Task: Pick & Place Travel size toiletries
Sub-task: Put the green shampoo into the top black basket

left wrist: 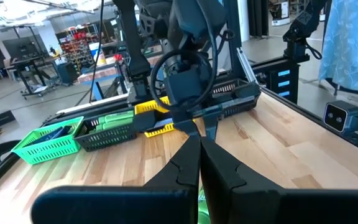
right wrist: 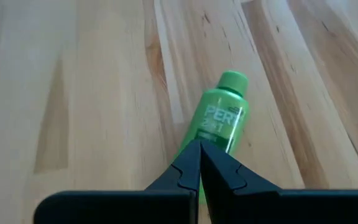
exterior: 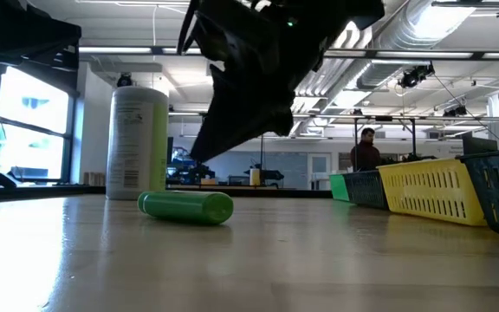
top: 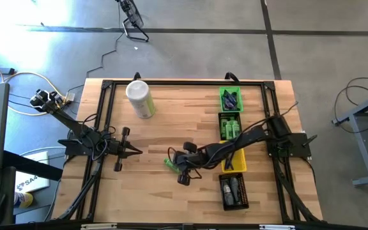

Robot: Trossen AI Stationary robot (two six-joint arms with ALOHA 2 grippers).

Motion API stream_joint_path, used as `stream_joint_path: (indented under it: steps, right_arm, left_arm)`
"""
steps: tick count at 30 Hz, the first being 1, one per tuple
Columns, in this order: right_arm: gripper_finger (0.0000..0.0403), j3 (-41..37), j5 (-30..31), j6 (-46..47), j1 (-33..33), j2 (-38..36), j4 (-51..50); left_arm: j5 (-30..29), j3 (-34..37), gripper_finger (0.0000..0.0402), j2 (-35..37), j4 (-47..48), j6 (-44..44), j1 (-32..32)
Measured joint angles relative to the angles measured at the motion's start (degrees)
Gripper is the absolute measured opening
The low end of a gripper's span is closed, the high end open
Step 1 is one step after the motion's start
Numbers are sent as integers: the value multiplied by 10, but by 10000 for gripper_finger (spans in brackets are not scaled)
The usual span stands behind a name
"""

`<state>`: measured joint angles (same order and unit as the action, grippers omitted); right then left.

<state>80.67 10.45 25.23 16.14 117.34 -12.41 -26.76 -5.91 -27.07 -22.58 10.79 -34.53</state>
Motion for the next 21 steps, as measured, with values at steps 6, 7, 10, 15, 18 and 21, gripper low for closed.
stream_joint_path:
  steps: [6,7,10,15,18,21]
  right_arm:
    - [52,0,-15,-14,-11,1,-2]
    - [69,0,-20,-15,-13,1,-2]
    - [129,0,-32,-15,-15,1,-1]
    - [241,0,-30,-15,-15,1,8]
    - [300,0,-15,-13,-15,1,23]
    - [343,0,0,-13,-17,1,25]
  left_arm:
    - [0,0,7,0,0,0,0]
    - [0,0,7,0,0,0,0]
    - [1,0,7,0,0,0,0]
    - [3,0,7,0,0,0,0]
    - [3,0,7,0,0,0,0]
    - [3,0,7,0,0,0,0]
